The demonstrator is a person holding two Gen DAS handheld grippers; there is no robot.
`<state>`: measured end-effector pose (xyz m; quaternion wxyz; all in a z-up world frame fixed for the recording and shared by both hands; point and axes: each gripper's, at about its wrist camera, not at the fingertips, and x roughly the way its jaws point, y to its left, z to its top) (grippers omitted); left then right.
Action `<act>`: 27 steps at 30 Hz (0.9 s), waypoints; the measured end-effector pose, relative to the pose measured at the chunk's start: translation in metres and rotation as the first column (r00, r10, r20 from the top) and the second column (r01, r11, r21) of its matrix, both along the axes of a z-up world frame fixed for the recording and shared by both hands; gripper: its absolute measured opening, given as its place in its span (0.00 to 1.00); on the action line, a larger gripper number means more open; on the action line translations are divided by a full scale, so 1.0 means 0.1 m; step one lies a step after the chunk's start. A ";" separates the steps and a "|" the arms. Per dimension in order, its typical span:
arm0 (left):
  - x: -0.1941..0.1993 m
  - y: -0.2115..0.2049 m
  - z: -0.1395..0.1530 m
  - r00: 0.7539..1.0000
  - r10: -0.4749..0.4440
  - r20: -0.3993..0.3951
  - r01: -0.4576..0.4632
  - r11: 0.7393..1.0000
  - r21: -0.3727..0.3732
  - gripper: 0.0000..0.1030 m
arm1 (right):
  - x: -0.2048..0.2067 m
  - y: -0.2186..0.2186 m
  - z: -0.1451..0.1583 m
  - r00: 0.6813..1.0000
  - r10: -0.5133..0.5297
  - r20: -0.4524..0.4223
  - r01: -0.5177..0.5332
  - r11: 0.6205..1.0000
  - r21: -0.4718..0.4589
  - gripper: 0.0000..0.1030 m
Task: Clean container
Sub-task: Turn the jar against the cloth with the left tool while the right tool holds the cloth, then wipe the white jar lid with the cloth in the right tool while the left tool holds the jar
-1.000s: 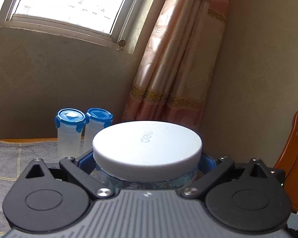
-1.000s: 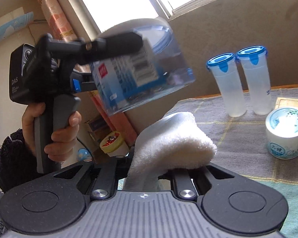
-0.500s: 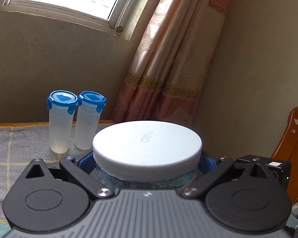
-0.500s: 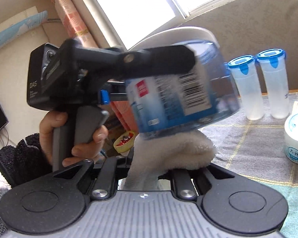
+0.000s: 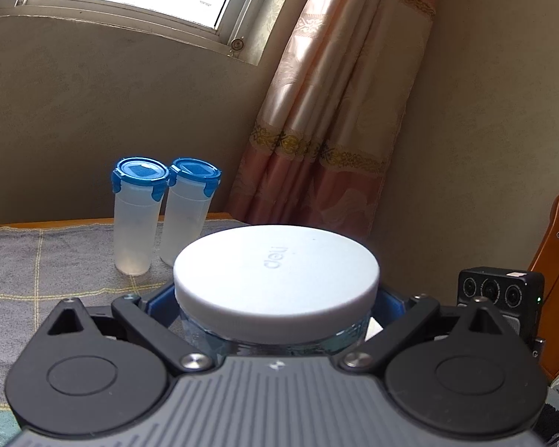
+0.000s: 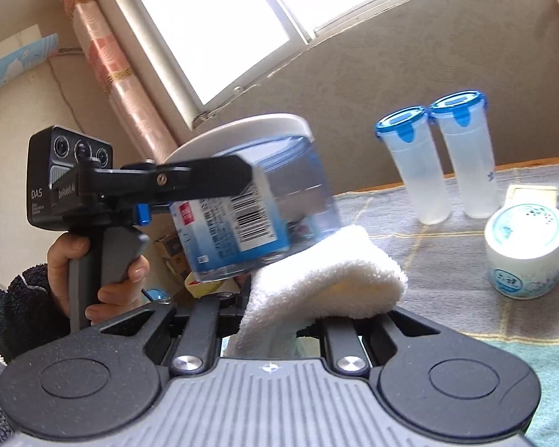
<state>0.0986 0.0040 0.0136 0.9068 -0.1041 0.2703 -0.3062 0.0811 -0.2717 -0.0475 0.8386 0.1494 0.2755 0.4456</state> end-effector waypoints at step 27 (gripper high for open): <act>0.21 0.11 -0.59 0.979 0.174 0.102 -0.193 0.956 0.220 0.96 | 0.03 -0.07 0.04 0.996 -0.088 -0.017 0.086 0.992 -0.097 0.18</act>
